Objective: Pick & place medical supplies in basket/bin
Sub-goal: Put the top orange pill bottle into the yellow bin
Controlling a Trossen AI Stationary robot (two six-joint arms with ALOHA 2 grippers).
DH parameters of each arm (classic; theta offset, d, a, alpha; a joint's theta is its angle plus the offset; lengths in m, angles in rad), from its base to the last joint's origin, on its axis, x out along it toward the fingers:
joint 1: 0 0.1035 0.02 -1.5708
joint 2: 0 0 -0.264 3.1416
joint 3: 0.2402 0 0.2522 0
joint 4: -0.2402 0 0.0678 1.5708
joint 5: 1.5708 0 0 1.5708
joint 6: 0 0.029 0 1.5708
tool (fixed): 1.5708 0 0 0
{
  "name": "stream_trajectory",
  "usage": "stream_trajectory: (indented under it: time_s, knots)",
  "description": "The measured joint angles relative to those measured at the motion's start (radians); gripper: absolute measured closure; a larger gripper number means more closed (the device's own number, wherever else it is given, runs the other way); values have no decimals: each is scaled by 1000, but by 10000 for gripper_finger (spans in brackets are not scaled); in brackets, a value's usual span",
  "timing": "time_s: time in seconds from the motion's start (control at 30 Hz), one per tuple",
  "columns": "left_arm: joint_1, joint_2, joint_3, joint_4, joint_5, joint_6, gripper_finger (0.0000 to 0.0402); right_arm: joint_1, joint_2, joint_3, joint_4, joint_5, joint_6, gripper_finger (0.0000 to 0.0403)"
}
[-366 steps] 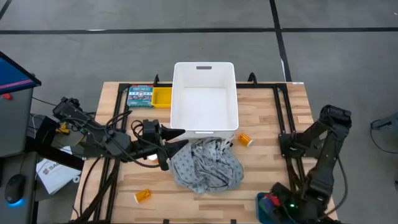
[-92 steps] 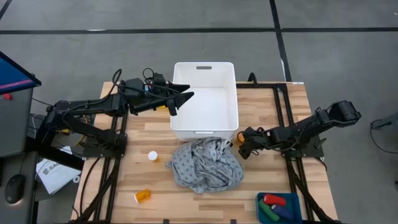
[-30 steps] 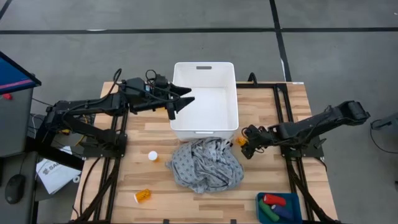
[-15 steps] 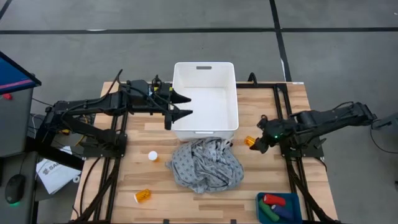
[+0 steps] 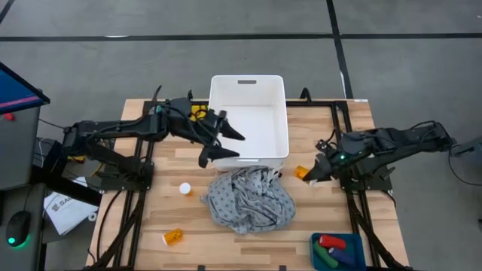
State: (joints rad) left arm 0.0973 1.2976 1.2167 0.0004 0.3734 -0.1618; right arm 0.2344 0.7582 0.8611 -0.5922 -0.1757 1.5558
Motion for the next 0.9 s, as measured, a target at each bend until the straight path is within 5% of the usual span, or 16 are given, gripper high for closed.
stream_trajectory:
  time_s: [0.33, 0.63, 0.9]
  knots:
    - [-1, 218, -1, 431, 246, -105, 114, 49, 30, 5, 219, -2, 214, 198]
    - [-18, 365, 0, 660, 292, -102, 103, 71, 94, 6, 361, -2, 302, 198]
    - [-53, 459, 67, 665, 285, -18, 103, 38, 135, 5, 445, -20, 347, 198]
